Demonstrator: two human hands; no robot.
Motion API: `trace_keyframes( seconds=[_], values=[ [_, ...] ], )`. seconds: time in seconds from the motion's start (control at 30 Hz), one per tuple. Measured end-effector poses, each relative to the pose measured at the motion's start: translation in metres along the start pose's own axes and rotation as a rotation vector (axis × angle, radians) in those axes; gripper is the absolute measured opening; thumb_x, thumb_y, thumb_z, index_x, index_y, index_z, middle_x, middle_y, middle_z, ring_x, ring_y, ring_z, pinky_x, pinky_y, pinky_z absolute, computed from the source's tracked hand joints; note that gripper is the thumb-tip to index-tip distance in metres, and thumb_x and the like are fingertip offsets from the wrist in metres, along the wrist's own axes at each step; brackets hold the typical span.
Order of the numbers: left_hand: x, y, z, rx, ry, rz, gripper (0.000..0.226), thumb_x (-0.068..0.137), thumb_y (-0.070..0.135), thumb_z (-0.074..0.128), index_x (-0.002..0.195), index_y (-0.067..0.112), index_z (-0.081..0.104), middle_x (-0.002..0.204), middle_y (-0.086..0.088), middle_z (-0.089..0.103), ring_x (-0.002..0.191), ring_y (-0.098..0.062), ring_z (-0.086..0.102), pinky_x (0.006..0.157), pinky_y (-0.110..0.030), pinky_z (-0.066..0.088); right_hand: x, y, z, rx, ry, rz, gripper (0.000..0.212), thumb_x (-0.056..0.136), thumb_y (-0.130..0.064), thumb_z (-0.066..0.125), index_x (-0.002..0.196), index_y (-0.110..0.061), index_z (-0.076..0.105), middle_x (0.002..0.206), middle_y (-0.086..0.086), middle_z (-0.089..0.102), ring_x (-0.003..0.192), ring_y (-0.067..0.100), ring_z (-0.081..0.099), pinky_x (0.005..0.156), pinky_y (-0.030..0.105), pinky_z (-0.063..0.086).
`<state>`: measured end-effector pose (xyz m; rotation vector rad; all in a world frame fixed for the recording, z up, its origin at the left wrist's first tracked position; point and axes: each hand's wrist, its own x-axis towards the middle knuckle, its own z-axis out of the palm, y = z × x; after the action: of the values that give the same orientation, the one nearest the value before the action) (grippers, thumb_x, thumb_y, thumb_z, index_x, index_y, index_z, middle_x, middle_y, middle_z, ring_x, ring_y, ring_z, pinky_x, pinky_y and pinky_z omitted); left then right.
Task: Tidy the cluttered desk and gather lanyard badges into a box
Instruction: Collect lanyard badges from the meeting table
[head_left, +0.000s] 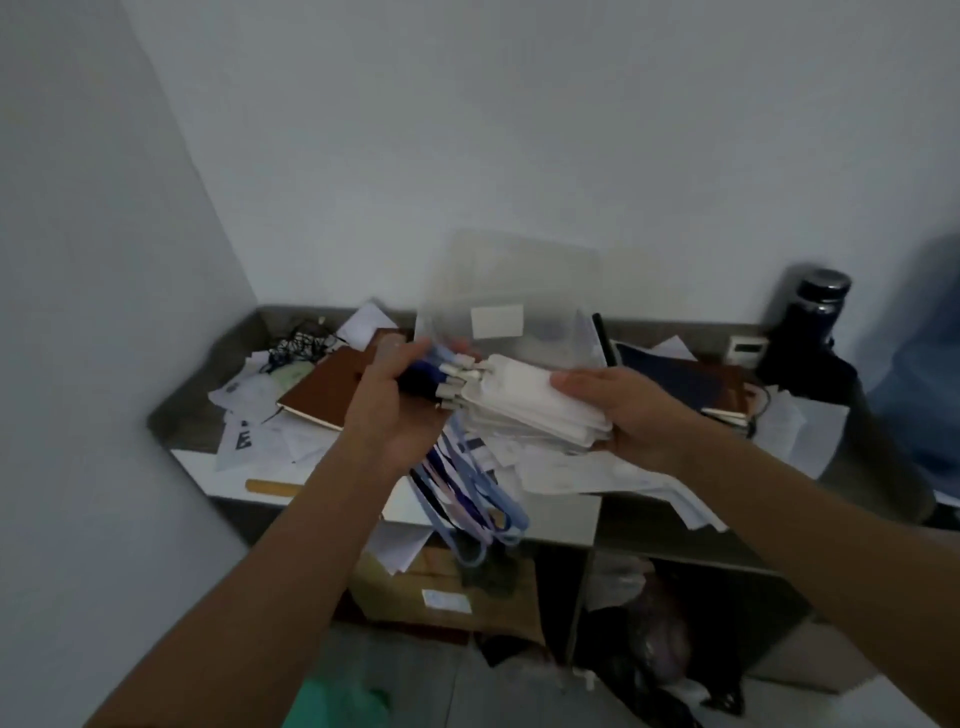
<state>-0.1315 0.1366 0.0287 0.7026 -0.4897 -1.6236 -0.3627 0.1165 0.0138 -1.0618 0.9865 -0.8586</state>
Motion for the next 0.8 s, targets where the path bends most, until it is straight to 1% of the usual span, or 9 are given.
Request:
trace_keyframes(
  seconds=[0.1,0.17,0.23,0.4,0.5,0.57,0.67,0.73,0.8],
  values=[
    [0.041,0.036,0.025,0.011,-0.049,0.056,0.022,0.094,0.018,0.054,0.109,0.003,0.057,0.089,-0.015,0.073,0.095,-0.031,0.07,0.085,-0.044,0.055,0.039,-0.035,-0.015,-0.022,0.021,-0.069,0.021,0.087,-0.024,0.066,0.099,-0.006,0.07,0.083,0.008,0.075,0.067,0.017,0.071,0.051,0.027,0.055],
    [0.073,0.064,0.039,0.062,-0.087,0.087,0.013,0.095,0.018,0.054,0.095,0.007,0.059,0.08,-0.01,0.071,0.097,-0.03,0.068,0.085,-0.043,0.054,0.067,-0.057,-0.026,-0.06,0.044,-0.113,0.023,0.084,-0.026,0.069,0.099,-0.009,0.071,0.084,0.006,0.075,0.068,0.017,0.07,0.054,0.028,0.056],
    [0.103,0.09,0.054,0.122,-0.111,0.121,0.013,0.094,0.017,0.055,0.085,0.009,0.058,0.073,-0.007,0.066,0.093,-0.027,0.068,0.085,-0.04,0.055,0.095,-0.08,-0.039,-0.096,0.056,-0.154,0.032,0.075,-0.031,0.074,0.099,-0.011,0.072,0.086,0.005,0.075,0.069,0.017,0.071,0.055,0.028,0.056],
    [0.174,0.134,0.08,0.252,-0.126,0.163,0.009,0.091,0.009,0.061,0.083,0.007,0.058,0.064,-0.006,0.059,0.074,-0.024,0.067,0.089,-0.038,0.056,0.159,-0.118,-0.069,-0.174,0.142,-0.213,0.048,0.061,-0.04,0.081,0.098,-0.01,0.075,0.087,0.006,0.076,0.071,0.018,0.072,0.055,0.027,0.055],
    [0.21,0.139,0.081,0.437,-0.15,0.149,0.008,0.09,0.006,0.062,0.081,0.006,0.061,0.06,-0.006,0.062,0.063,-0.021,0.067,0.072,-0.032,0.06,0.188,-0.118,-0.086,-0.258,0.146,-0.181,0.044,0.057,-0.045,0.084,0.093,-0.02,0.079,0.093,0.006,0.075,0.076,0.019,0.072,0.058,0.027,0.055],
    [0.233,0.131,0.077,0.621,-0.151,0.1,0.008,0.09,0.006,0.063,0.081,0.004,0.064,0.058,-0.005,0.063,0.061,-0.022,0.066,0.065,-0.029,0.059,0.202,-0.112,-0.095,-0.328,0.15,-0.112,0.036,0.064,-0.043,0.081,0.094,-0.022,0.078,0.09,0.002,0.076,0.072,0.015,0.072,0.055,0.024,0.055],
    [0.259,0.108,0.063,1.023,-0.199,-0.011,0.019,0.086,0.01,0.069,0.067,0.008,0.066,0.054,-0.004,0.061,0.057,-0.019,0.062,0.069,-0.033,0.057,0.219,-0.097,-0.101,-0.453,0.109,-0.017,0.024,0.087,-0.028,0.07,0.108,-0.016,0.07,0.079,-0.005,0.074,0.059,0.006,0.068,0.046,0.016,0.049],
    [0.273,0.095,0.047,1.538,-0.177,-0.023,0.038,0.082,0.024,0.075,0.049,0.014,0.058,0.05,-0.002,0.054,0.05,-0.014,0.056,0.056,-0.027,0.051,0.228,-0.088,-0.101,-0.685,0.106,0.018,0.031,0.089,-0.029,0.068,0.118,-0.018,0.065,0.1,-0.005,0.069,0.08,0.007,0.068,0.058,0.018,0.052],
    [0.284,0.081,0.026,1.989,-0.141,-0.104,0.038,0.083,0.035,0.072,0.063,0.011,0.051,0.064,-0.004,0.049,0.059,-0.016,0.052,0.054,-0.023,0.042,0.238,-0.078,-0.102,-0.9,0.073,0.085,0.039,0.088,-0.034,0.068,0.125,-0.02,0.061,0.117,-0.003,0.056,0.1,0.014,0.06,0.074,0.022,0.052]
  ],
)
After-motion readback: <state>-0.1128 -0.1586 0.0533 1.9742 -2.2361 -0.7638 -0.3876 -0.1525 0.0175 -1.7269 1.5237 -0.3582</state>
